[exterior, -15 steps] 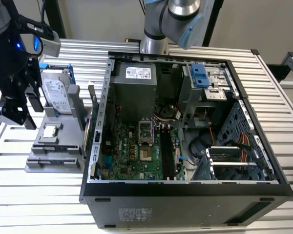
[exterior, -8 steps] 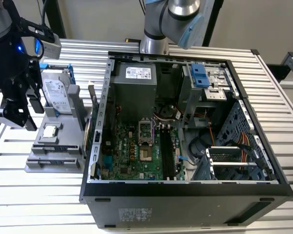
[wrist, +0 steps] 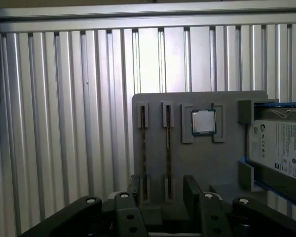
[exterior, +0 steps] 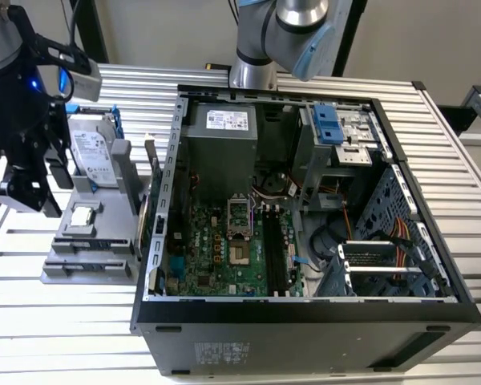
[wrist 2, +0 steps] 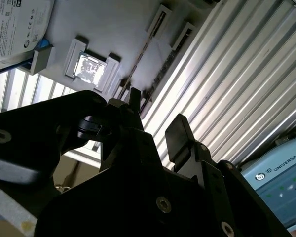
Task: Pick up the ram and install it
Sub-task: 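Pick up the ram and move it above insertion slot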
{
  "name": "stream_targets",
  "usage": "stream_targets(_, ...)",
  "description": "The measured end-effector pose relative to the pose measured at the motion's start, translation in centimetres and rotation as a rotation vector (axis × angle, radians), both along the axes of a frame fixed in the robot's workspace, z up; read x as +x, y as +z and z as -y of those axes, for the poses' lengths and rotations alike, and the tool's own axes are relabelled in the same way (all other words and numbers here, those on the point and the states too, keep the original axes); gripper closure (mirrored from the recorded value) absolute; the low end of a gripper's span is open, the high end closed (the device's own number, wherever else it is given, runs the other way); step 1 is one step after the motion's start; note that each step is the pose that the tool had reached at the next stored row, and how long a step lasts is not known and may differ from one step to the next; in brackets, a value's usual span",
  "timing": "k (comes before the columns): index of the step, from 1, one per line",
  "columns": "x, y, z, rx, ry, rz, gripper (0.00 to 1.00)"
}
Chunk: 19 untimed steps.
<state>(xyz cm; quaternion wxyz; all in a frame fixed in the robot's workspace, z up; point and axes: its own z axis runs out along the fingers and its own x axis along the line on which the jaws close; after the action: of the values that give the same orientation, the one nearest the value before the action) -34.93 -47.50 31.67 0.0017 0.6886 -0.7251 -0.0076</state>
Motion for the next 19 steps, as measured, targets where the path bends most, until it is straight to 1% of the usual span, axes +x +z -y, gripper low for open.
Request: stream_targets(19, 0.00, -0.84, 0.00, -0.0004, 0.000, -0.0013, 0.00)
